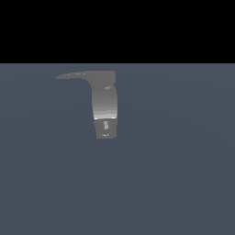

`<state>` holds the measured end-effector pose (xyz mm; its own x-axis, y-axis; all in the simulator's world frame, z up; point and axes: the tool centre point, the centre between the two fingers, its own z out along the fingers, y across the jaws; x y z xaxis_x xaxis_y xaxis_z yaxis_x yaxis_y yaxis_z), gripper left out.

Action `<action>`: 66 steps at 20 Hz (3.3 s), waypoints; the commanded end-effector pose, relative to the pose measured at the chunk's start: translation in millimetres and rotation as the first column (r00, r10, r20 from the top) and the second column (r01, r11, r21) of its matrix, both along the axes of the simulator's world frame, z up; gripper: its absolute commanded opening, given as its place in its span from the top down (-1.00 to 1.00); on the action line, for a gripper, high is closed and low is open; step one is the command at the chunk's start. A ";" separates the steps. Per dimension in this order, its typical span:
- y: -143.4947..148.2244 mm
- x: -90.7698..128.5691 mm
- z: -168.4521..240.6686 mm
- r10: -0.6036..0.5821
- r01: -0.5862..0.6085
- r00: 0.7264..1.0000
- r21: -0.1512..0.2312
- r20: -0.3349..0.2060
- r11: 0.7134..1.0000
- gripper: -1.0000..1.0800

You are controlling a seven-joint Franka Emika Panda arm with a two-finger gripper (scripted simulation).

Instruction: Turn on the faucet by rotating a designated handle.

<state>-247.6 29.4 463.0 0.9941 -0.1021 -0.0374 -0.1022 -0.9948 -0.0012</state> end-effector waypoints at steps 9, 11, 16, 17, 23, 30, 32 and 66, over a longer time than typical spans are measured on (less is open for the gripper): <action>47.6 23.7 -29.4 -0.196 0.196 0.981 -0.002 0.002 0.981 1.00; 56.6 29.7 -35.4 -0.235 0.235 0.972 -0.002 0.003 0.972 1.00; 78.4 46.4 -50.3 -0.330 0.330 0.944 -0.002 0.004 0.944 1.00; 82.5 50.1 -53.3 -0.349 0.349 0.937 -0.002 0.004 0.937 1.00; 105.7 73.7 -71.1 -0.458 0.458 0.889 -0.002 0.006 0.889 1.00; 128.5 104.4 -91.4 -0.576 0.576 0.818 -0.002 0.008 0.818 1.00; 134.0 113.5 -97.0 -0.607 0.607 0.795 -0.001 0.008 0.795 1.00; 160.7 291.1 -192.7 -0.966 0.966 0.258 -0.005 0.032 0.258 1.00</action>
<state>34.6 191.7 274.7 0.1899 -0.9818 -0.0077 -0.9818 -0.1899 0.0015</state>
